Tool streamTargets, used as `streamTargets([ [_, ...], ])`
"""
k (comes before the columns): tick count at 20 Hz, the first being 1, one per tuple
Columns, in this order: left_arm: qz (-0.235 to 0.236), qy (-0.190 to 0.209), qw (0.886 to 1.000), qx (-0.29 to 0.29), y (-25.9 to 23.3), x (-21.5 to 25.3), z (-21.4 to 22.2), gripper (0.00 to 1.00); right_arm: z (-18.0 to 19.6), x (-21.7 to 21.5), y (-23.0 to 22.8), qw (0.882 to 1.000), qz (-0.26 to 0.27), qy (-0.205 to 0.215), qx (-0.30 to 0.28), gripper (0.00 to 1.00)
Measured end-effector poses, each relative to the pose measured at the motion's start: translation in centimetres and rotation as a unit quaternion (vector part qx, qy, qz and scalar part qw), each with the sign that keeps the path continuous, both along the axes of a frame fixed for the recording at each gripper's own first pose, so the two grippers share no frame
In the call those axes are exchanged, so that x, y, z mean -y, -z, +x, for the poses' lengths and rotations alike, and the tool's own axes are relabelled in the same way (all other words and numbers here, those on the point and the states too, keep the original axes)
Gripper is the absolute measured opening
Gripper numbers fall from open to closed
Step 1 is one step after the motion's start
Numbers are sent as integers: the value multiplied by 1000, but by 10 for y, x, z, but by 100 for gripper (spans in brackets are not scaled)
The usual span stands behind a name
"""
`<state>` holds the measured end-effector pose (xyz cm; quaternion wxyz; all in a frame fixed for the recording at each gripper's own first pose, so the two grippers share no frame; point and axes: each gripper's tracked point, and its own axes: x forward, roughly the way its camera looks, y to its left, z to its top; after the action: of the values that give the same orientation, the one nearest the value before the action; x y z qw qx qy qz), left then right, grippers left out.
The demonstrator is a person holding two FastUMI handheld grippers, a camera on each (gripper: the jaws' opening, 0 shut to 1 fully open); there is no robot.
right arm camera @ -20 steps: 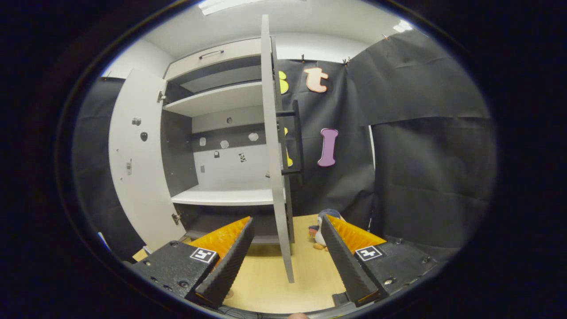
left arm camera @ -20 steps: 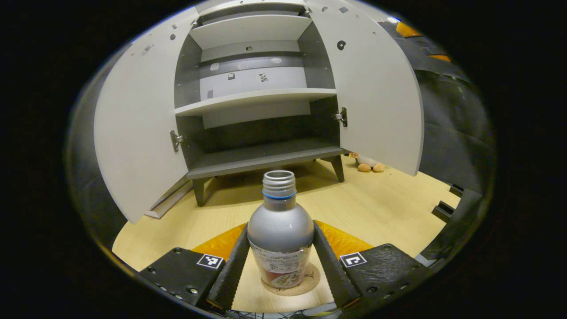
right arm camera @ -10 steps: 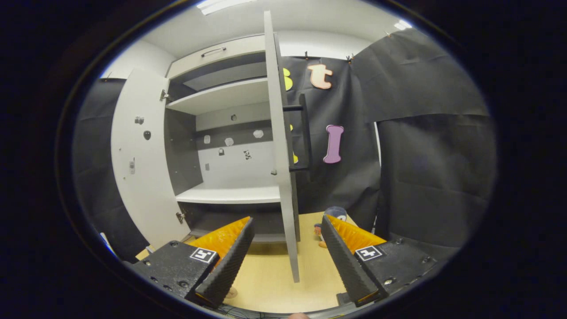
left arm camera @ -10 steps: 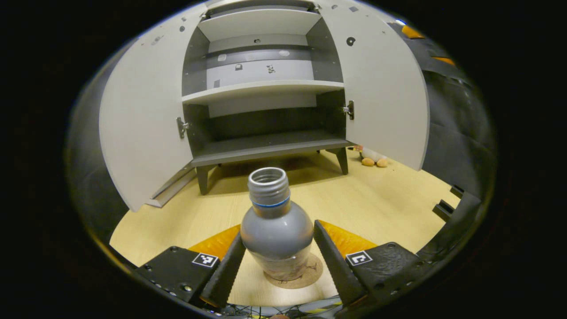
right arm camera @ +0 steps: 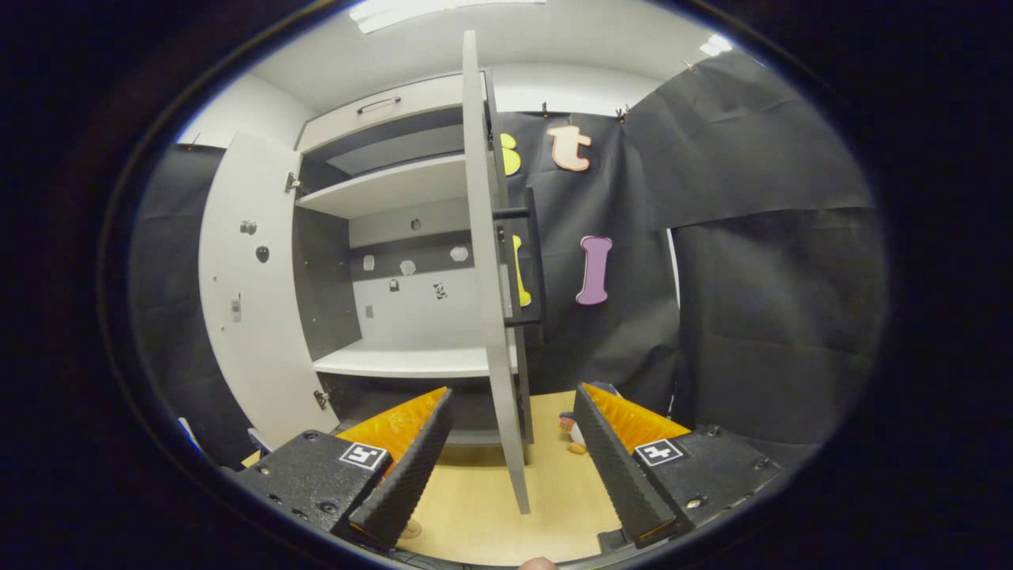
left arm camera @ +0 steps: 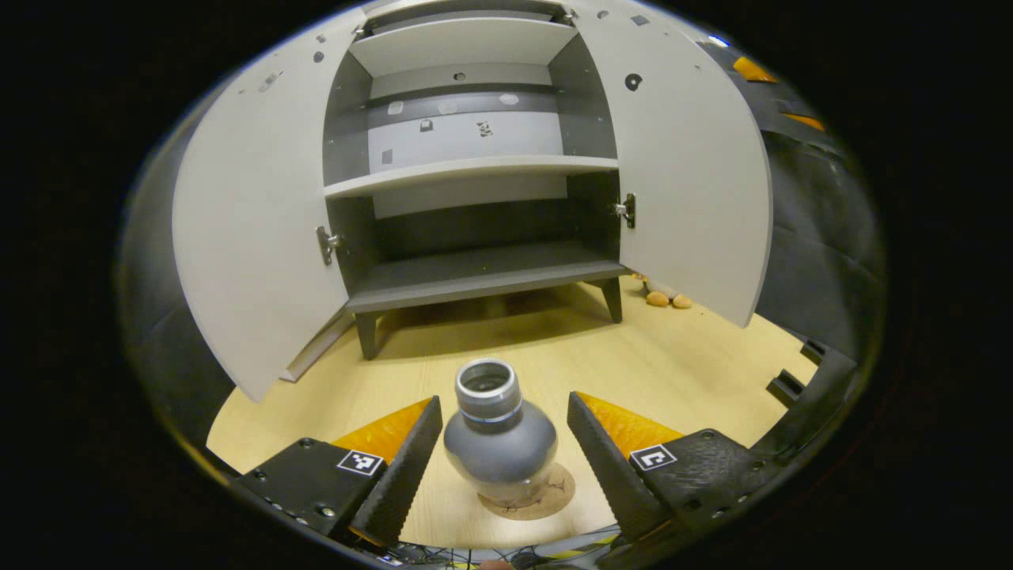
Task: Grasp the bottle in the cabinet with the left hand and place it on the coaster, then close the right door with the right hand and the left door with the left hand.
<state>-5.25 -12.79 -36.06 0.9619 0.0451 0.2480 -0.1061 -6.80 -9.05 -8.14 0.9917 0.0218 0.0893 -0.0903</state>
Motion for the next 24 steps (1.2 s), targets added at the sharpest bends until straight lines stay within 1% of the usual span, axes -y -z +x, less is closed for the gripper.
streamTargets([
  [1, -2, 0, 1000, -3, -6, 0, 1, 98, 1, 3, -8, 1000, -2, 1, 8, 99],
  [2, -6, 3, 1000, -4, -13, 2, 2, 98, 2, 8, -15, 1000, -4, 4, 15, 95],
  [3, -11, 4, 1000, 0, -23, 2, 3, 98, 2, 13, -24, 1000, -3, 7, 23, 99],
  [6, -30, -1, 999, 14, -54, 1, 8, 98, 4, 30, -51, 999, -7, 19, 49, 99],
  [7, -37, -4, 999, 18, -65, -1, 8, 98, 5, 36, -59, 998, -13, 25, 56, 99],
  [8, -42, -8, 999, 20, -78, -4, 9, 98, 7, 44, -65, 997, -21, 32, 60, 95],
  [9, -46, -12, 998, 29, -94, -8, 12, 98, 9, 46, -70, 997, -27, 33, 63, 99],
  [10, -45, -18, 998, 40, -110, -14, 16, 98, 11, 50, -75, 997, -35, 35, 65, 95],
  [11, -47, -24, 997, 48, -126, -19, 20, 98, 13, 52, -80, 996, -42, 37, 68, 99],
  [12, -49, -31, 997, 57, -139, -24, 21, 97, 16, 54, -84, 996, -49, 39, 70, 95],
  [13, -53, -39, 996, 65, -152, -29, 24, 97, 18, 53, -90, 995, -54, 37, 73, 99],
  [15, -61, -55, 994, 75, -172, -40, 28, 97, 24, 53, -102, 995, -54, 36, 80, 99],
  [18, -57, -76, 991, 91, -195, -56, 30, 97, 34, 56, -119, 994, -51, 38, 88, 99],
  [19, -55, -81, 991, 95, -201, -60, 31, 96, 36, 57, -126, 994, -52, 41, 92, 96],
  [20, -51, -84, 991, 95, -205, -64, 31, 95, 39, 60, -132, 993, -56, 44, 95, 99],
  [21, -45, -90, 991, 89, -206, -67, 29, 95, 43, 62, -138, 992, -60, 49, 96, 99],
  [22, -41, -94, 991, 83, -208, -71, 29, 95, 46, 63, -140, 992, -66, 53, 93, 95],
  [23, -41, -99, 991, 83, -211, -73, 28, 95, 49, 64, -142, 992, -71, 57, 88, 95],
  [24, -44, -100, 990, 88, -217, -74, 29, 99, 51, 65, -143, 992, -75, 61, 83, 95],
])
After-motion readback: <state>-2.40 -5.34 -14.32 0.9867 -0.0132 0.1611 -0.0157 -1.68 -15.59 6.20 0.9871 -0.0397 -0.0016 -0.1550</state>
